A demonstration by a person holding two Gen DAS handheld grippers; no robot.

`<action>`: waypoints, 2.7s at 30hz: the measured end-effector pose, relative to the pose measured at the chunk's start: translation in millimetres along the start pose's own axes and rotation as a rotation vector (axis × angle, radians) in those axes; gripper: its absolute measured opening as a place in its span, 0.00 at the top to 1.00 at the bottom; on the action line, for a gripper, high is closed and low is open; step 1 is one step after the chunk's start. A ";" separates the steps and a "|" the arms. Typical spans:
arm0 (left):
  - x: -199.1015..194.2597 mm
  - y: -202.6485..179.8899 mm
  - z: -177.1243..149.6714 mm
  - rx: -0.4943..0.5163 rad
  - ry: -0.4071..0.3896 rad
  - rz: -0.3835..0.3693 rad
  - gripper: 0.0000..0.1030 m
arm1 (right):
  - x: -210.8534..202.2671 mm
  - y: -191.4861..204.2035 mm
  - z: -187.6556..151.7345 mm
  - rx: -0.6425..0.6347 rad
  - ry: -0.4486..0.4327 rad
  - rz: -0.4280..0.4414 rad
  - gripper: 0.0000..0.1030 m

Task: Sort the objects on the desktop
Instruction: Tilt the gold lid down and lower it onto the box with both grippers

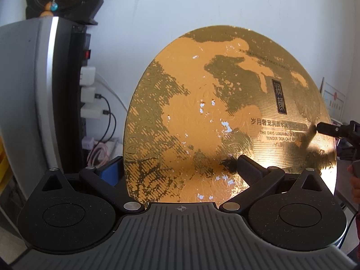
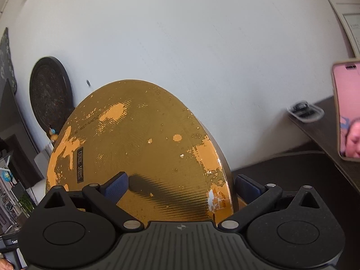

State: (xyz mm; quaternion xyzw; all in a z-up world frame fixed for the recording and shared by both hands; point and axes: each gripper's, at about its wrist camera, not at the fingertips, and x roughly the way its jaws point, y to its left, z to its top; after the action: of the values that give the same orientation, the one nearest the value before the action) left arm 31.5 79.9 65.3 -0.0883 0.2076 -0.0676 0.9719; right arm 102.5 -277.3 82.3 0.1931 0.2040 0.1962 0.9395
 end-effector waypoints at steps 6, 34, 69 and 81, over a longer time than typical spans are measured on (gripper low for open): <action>4.5 -5.2 -33.6 -0.053 0.107 -0.001 0.00 | 1.9 -15.2 -23.0 -0.017 0.090 -0.068 0.00; 77.8 14.8 -36.8 -0.089 0.248 0.070 0.00 | 90.1 -44.6 -45.5 0.053 0.299 -0.169 0.01; 104.4 25.0 -43.8 -0.126 0.297 0.082 0.00 | 109.7 -39.0 -55.1 0.060 0.318 -0.202 0.01; 107.4 26.6 -41.2 -0.111 0.294 0.087 0.00 | 119.3 -34.4 -60.6 0.067 0.315 -0.212 0.01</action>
State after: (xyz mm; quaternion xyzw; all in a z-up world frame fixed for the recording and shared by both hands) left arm 114.2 81.8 -19.1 -0.1218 0.3545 -0.0261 0.9267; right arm 184.8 -236.1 -20.6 0.1688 0.3740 0.1169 0.9044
